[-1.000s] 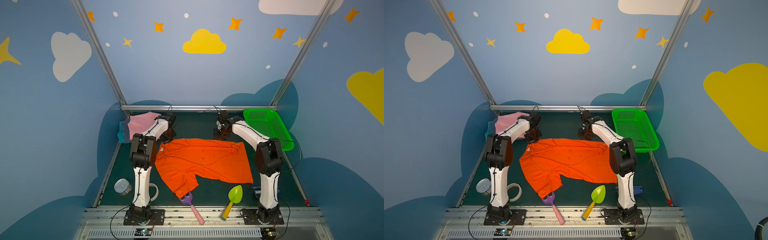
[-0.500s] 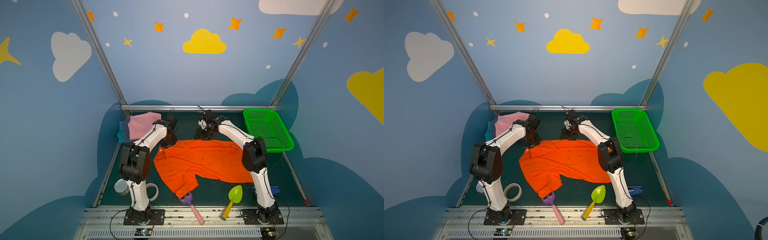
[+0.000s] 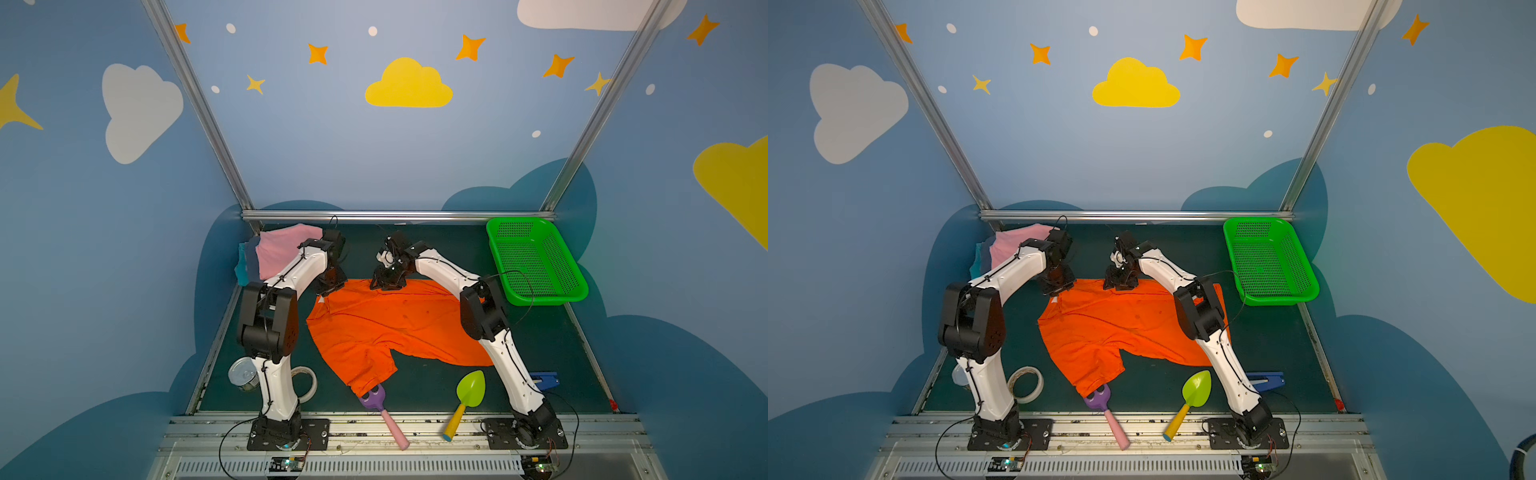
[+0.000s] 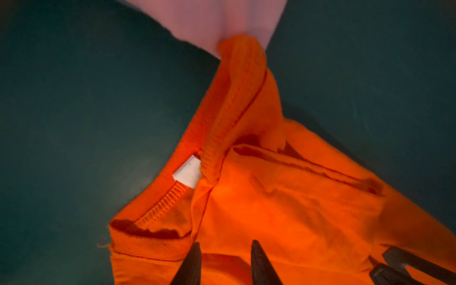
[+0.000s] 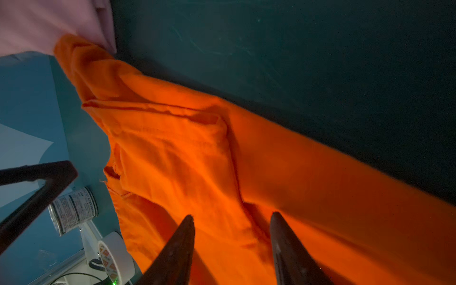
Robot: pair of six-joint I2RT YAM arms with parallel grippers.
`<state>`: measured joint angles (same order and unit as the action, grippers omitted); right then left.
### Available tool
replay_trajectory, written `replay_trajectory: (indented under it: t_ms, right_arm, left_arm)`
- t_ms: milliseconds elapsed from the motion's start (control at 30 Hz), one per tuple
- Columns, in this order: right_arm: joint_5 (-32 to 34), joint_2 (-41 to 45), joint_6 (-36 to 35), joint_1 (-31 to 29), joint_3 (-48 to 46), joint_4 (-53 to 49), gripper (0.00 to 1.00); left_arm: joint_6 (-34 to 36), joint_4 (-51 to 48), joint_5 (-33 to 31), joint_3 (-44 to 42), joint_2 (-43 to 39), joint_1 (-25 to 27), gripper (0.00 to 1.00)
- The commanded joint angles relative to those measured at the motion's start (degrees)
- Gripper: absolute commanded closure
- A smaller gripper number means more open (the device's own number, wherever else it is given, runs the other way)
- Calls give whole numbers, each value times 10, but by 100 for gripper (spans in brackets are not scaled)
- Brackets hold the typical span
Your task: Fold and stack the t-shirts
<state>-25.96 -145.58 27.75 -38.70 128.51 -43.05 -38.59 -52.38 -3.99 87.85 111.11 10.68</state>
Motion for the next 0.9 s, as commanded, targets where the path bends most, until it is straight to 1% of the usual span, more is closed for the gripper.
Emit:
replay_trajectory:
  t_ms: [0, 133, 367, 433, 467, 500, 567, 600, 767, 867]
  right_arm:
    - [-38, -25, 10, 3, 26, 51, 53]
    - [-58, -41, 25, 2, 26, 111, 56]
    - [-66, -66, 46, 2, 33, 167, 58]
    - [-71, -79, 54, 2, 48, 167, 62]
    - [-75, -85, 58, 2, 53, 168, 66]
    - [-81, -90, 63, 2, 59, 170, 73]
    - [-89, -93, 73, 2, 65, 175, 92]
    - [-91, -91, 77, 2, 65, 176, 100]
    - [-71, -39, 52, 4, 50, 151, 100]
    - [-52, 24, 28, 3, -5, 153, 100]
  left_arm:
    - [-11, -3, -13, 11, 23, -20, 65]
    - [-16, 20, -11, 16, 42, -42, 62]
    - [-27, 52, 7, 39, 86, -62, 62]
    - [-27, 52, 11, 46, 101, -68, 62]
    - [-29, 51, 12, 47, 106, -70, 63]
    - [-29, 51, 13, 48, 112, -72, 64]
    - [-31, 49, 13, 48, 119, -77, 65]
    - [-31, 48, 11, 46, 121, -79, 66]
    - [-32, 35, -4, 43, 128, -89, 68]
    - [-35, 32, -6, 42, 133, -93, 69]
